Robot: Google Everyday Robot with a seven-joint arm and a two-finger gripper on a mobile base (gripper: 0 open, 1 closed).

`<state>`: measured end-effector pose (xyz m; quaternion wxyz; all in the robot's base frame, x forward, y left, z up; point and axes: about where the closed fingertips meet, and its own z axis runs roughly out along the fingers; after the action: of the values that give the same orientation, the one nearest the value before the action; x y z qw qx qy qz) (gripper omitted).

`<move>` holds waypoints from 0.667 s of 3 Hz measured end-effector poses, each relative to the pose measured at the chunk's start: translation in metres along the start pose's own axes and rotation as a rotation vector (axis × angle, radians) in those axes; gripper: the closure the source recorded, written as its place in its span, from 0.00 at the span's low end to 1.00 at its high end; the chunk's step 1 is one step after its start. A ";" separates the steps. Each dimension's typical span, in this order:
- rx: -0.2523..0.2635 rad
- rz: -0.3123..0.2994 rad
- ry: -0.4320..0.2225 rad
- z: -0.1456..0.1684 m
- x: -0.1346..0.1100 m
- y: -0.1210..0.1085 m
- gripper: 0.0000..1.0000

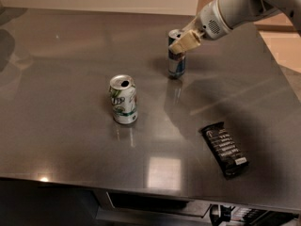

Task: Knock redbull can over

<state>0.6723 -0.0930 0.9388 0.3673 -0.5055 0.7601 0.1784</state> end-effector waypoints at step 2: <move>-0.060 -0.112 0.302 -0.050 0.013 0.036 1.00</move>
Offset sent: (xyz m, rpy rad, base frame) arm -0.0927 -0.0528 0.0319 -0.5215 0.1713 0.1611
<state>0.6184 -0.1185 0.9589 0.2430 -0.5789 0.7716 0.1019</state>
